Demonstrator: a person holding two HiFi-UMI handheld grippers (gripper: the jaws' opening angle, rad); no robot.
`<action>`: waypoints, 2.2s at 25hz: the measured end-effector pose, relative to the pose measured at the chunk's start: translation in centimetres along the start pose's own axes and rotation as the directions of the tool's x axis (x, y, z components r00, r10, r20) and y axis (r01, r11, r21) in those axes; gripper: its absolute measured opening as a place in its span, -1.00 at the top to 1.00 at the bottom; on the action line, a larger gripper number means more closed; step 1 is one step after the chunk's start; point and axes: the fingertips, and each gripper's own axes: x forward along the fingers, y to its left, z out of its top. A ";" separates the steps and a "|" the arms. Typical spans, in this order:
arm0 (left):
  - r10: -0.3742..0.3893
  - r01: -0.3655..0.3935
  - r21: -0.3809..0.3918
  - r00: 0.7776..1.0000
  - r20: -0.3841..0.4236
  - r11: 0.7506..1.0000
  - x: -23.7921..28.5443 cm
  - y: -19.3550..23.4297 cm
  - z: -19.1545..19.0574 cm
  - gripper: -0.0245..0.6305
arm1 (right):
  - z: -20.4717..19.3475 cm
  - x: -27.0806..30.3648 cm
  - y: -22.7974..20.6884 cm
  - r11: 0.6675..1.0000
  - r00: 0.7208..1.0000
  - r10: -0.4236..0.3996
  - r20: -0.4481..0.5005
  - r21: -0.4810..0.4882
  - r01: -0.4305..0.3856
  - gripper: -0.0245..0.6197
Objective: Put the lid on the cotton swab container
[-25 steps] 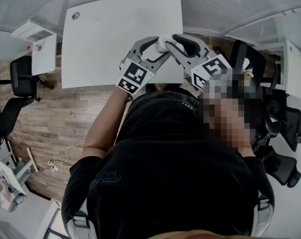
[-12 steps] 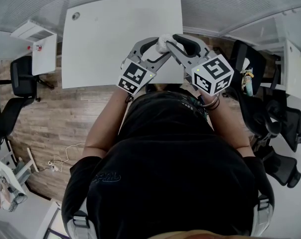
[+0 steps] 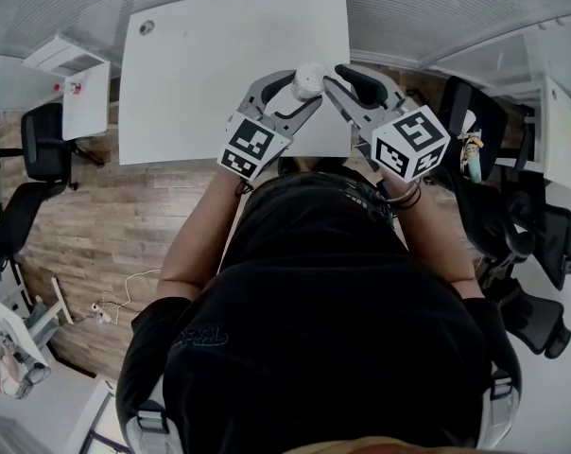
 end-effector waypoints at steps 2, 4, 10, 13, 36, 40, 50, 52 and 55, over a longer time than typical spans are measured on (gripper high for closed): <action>0.004 -0.004 -0.002 1.000 0.000 1.000 -0.3 0.2 -0.1 0.17 | -0.2 0.0 -0.1 1.000 1.000 -0.002 0.001 0.003 0.002 0.55; 0.007 -0.007 -0.005 1.000 0.000 1.000 -0.4 0.3 -0.2 0.17 | -0.3 0.2 -0.1 1.000 1.000 -0.002 0.000 0.005 0.002 0.55; 0.011 -0.011 -0.011 1.000 0.004 1.000 -0.8 0.2 0.0 0.17 | -0.2 0.1 0.1 1.000 1.000 0.010 0.011 0.016 -0.011 0.58; 0.016 -0.016 -0.012 1.000 0.007 1.000 -1.1 0.3 -0.1 0.17 | -0.3 -0.1 0.2 1.000 1.000 0.009 0.016 0.013 -0.009 0.60; 0.012 -0.012 -0.013 1.000 0.012 1.000 -2.5 -0.2 -0.3 0.17 | -2.6 -0.7 -0.1 0.999 0.999 0.029 0.034 0.017 -0.029 0.83; 0.008 -0.007 -0.009 1.000 0.015 1.000 -2.7 -0.4 -0.4 0.17 | -3.0 -0.8 -0.2 0.999 0.998 0.039 0.047 0.010 -0.039 0.83; -0.027 0.027 -0.014 1.000 0.005 1.000 -2.4 -1.4 -1.3 0.17 | -5.0 -1.3 -1.0 0.998 0.998 0.051 0.032 0.036 -0.052 0.84; -0.029 0.029 -0.014 1.000 0.006 0.999 -2.5 -1.4 -1.3 0.17 | -5.1 -1.3 -1.1 0.998 0.998 0.053 0.028 0.036 -0.054 0.84; -0.030 0.030 -0.016 1.000 0.009 0.999 -2.5 -1.3 -1.2 0.17 | -5.0 -1.3 -1.3 0.999 0.999 0.047 0.024 0.027 -0.047 0.84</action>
